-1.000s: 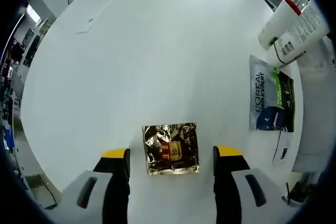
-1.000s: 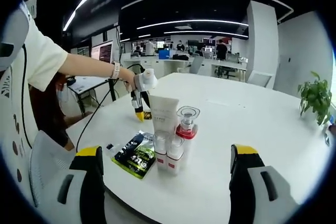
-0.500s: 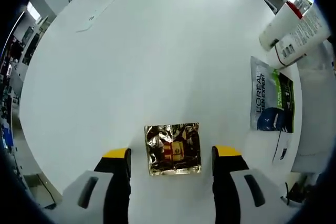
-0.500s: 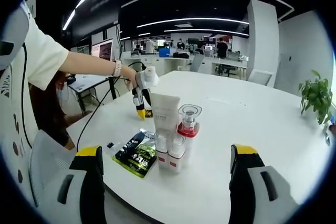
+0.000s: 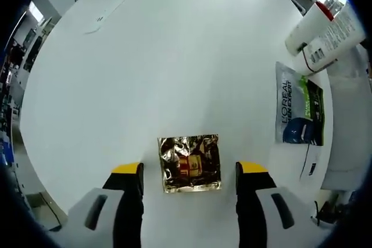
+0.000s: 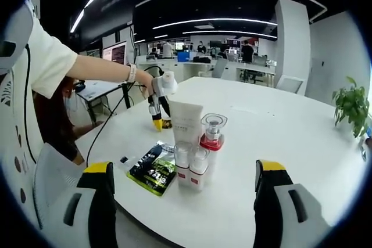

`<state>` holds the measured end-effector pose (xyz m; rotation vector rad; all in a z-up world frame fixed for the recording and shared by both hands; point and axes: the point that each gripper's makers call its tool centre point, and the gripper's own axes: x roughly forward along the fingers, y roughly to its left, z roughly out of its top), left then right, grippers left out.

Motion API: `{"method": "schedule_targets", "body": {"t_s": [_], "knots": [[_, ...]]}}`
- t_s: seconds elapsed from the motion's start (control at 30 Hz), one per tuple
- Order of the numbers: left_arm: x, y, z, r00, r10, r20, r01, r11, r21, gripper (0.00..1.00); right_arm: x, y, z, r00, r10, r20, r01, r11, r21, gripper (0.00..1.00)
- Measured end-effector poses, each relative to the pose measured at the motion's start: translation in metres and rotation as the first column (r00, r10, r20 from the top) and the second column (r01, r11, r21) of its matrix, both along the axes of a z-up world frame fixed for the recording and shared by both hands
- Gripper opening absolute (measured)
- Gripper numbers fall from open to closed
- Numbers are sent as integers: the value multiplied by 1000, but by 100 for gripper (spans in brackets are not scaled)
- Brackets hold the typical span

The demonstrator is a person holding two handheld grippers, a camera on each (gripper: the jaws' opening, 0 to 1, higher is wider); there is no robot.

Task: Arrange the skincare products in the storage area until every visible bottle or jar stands upright without overlapping.

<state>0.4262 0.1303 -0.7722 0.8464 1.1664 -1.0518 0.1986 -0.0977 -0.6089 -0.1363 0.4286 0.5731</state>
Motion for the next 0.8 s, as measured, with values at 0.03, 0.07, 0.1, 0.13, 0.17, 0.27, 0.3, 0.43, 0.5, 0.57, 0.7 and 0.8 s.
{"method": "schedule_targets", "body": {"t_s": [0.03, 0.07, 0.1, 0.13, 0.17, 0.27, 0.3, 0.43, 0.5, 0.57, 0.7, 0.8], "knots": [[-1, 0, 0, 1000, 4, -4, -4, 1000, -1, 58, 0, 0, 1, 1000, 3, 3, -3, 1000, 3, 100], [-1, -1, 1, 1000, 8, -7, -8, 1000, -3, 57, 0, 1, 1, 1000, 3, 4, -3, 1000, 5, 100], [1, -1, 0, 1000, 10, -8, -10, 1000, -5, 55, 0, 0, 1, 1000, 2, 4, -2, 1000, 5, 100], [2, 0, 0, 1000, 10, -8, -10, 1000, -5, 52, 0, 0, 1, 1000, 0, 4, 0, 1000, 4, 100], [7, 2, 0, 1000, 12, -11, -12, 1000, -5, 49, 0, -1, 0, 1000, -1, 3, 1, 1000, 2, 100], [5, 1, 1, 1000, 17, -20, -18, 1000, -12, 44, -1, -2, -1, 1000, -3, 1, 3, 1000, 2, 100], [3, 0, 2, 1000, 19, -21, -19, 1000, -12, 44, -1, -1, -1, 1000, -2, 0, 2, 1000, 3, 100], [0, -2, 3, 1000, 19, -21, -20, 1000, -10, 40, -1, -1, -2, 1000, 0, -3, 0, 1000, 2, 100], [-4, -2, 3, 1000, 14, -18, -15, 1000, -6, 39, -2, -1, -3, 1000, 0, -5, 0, 1000, 4, 100], [-5, -3, 3, 1000, 15, -17, -15, 1000, -4, 38, -2, -1, -3, 1000, 1, -6, -1, 1000, 3, 100], [-4, -1, 3, 1000, 23, -6, -23, 1000, 1, 34, -2, 0, -3, 1000, 4, -6, -4, 1000, 3, 100], [-6, -2, 3, 1000, 27, 2, -27, 1000, 6, 34, -2, 0, -4, 1000, 6, -8, -6, 1000, 2, 100]]}}
